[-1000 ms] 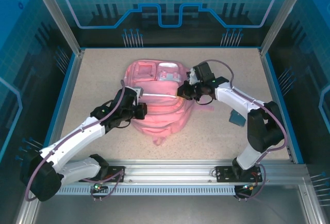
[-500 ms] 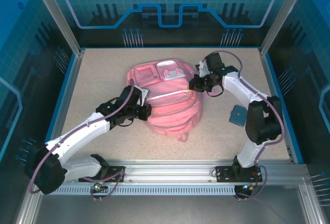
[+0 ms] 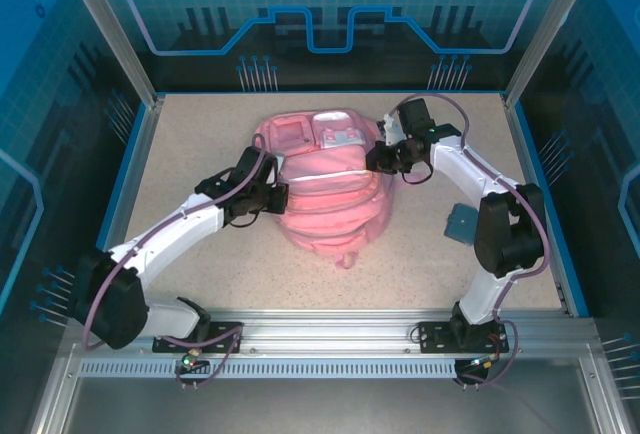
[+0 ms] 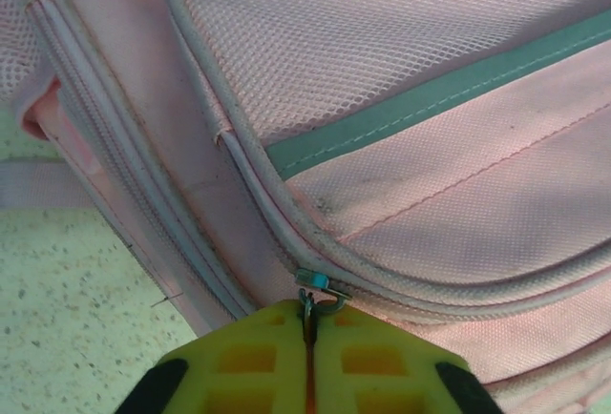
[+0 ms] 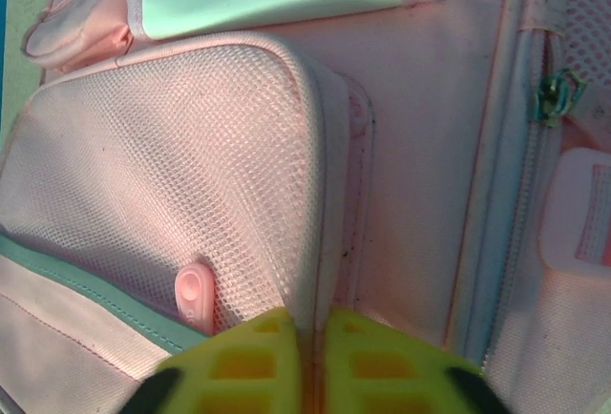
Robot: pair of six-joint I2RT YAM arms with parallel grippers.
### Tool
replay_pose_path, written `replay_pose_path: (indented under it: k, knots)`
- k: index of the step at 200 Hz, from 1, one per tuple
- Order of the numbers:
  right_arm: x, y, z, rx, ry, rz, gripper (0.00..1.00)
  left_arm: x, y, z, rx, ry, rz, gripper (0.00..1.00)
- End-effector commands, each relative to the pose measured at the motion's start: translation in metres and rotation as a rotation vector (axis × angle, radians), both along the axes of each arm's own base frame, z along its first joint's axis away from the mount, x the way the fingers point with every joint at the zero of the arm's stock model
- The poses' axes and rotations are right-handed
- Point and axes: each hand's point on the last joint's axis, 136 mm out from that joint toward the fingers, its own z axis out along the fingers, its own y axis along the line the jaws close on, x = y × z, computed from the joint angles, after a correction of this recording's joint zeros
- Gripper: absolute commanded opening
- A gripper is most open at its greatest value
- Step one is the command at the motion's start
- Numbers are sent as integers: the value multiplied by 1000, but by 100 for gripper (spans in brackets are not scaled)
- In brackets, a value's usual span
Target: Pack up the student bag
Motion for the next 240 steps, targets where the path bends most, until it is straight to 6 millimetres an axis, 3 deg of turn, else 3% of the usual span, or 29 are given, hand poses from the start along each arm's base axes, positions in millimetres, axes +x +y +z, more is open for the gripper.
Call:
replay_pose_path:
  k: [1, 23, 42, 62, 91, 119, 129, 154, 219, 240]
  knots:
    - [0, -13, 23, -25, -60, -15, 36, 20, 14, 14, 48, -43, 56, 22]
    - [-11, -40, 32, -97, -95, -101, 69, 14, 19, 20, 40, -35, 86, 49]
    - [-23, -74, 31, -179, -135, -218, 81, 4, 25, 29, 16, -36, 114, 73]
    - [-40, -118, 18, -250, -108, -372, 83, -7, 32, 45, -18, -68, 138, 85]
    - [-73, -190, -22, -372, 34, -641, 83, -16, 47, 65, -27, -120, 179, 94]
    - [-98, -228, -55, -358, 156, -794, 81, -18, 57, 77, -42, -159, 219, 98]
    - [-110, -234, -71, -344, 204, -825, 81, -18, 59, 78, -50, -165, 230, 98]
    - [-116, -241, -88, -295, 245, -860, 81, -14, 60, 77, -67, -167, 248, 99]
    - [-98, -227, -105, -265, 299, -746, 75, -12, 57, 73, -82, -161, 242, 99]
    - [-94, -214, -111, -268, 318, -676, 72, -12, 56, 71, -88, -154, 241, 99]
